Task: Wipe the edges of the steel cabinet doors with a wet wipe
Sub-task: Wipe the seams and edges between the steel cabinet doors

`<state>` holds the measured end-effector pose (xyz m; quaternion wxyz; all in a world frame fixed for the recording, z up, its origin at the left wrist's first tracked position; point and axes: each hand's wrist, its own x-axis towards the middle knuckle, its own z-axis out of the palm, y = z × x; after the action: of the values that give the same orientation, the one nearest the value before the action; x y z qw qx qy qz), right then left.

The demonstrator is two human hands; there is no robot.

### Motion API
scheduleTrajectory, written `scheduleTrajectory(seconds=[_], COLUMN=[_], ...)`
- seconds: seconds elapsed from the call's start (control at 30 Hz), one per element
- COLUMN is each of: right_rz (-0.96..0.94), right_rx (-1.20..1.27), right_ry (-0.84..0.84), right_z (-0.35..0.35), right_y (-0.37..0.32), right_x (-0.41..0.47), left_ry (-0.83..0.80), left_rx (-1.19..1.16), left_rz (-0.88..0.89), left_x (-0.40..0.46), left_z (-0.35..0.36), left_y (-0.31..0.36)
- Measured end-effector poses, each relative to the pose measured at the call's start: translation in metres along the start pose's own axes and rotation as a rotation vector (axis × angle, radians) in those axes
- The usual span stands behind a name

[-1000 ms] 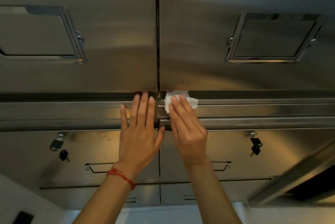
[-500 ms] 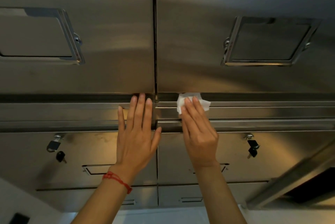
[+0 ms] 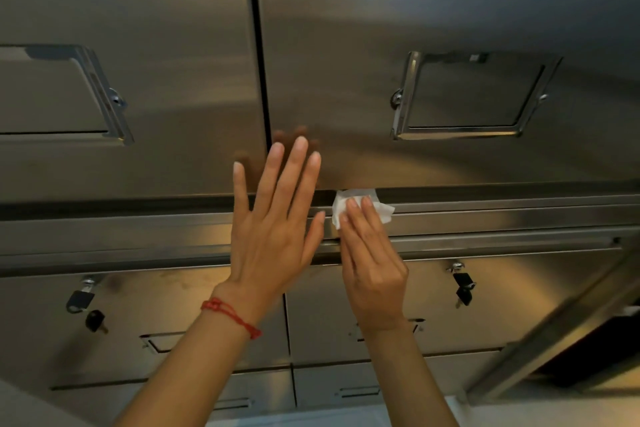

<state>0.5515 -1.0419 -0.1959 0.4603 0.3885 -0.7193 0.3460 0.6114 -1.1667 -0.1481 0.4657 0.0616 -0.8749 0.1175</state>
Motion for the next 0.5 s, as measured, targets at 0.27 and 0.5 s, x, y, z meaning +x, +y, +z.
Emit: scheduleTrajectory(seconds=[0.27, 0.5], right_rz=[0.036, -0.026], right_rx=[-0.032, -0.073], right_ry=[0.063, 0.018], right_z=[-0.006, -0.014], right_y=[0.015, 0.03], right_x=[-0.003, -0.005], left_ry=[0.016, 0.041], left_rx=[0.167, 0.184], left_rz=[0.111, 0.113], left_x=[0.007, 0.008], left_z=[0.008, 0.013], left_y=[-0.02, -0.019])
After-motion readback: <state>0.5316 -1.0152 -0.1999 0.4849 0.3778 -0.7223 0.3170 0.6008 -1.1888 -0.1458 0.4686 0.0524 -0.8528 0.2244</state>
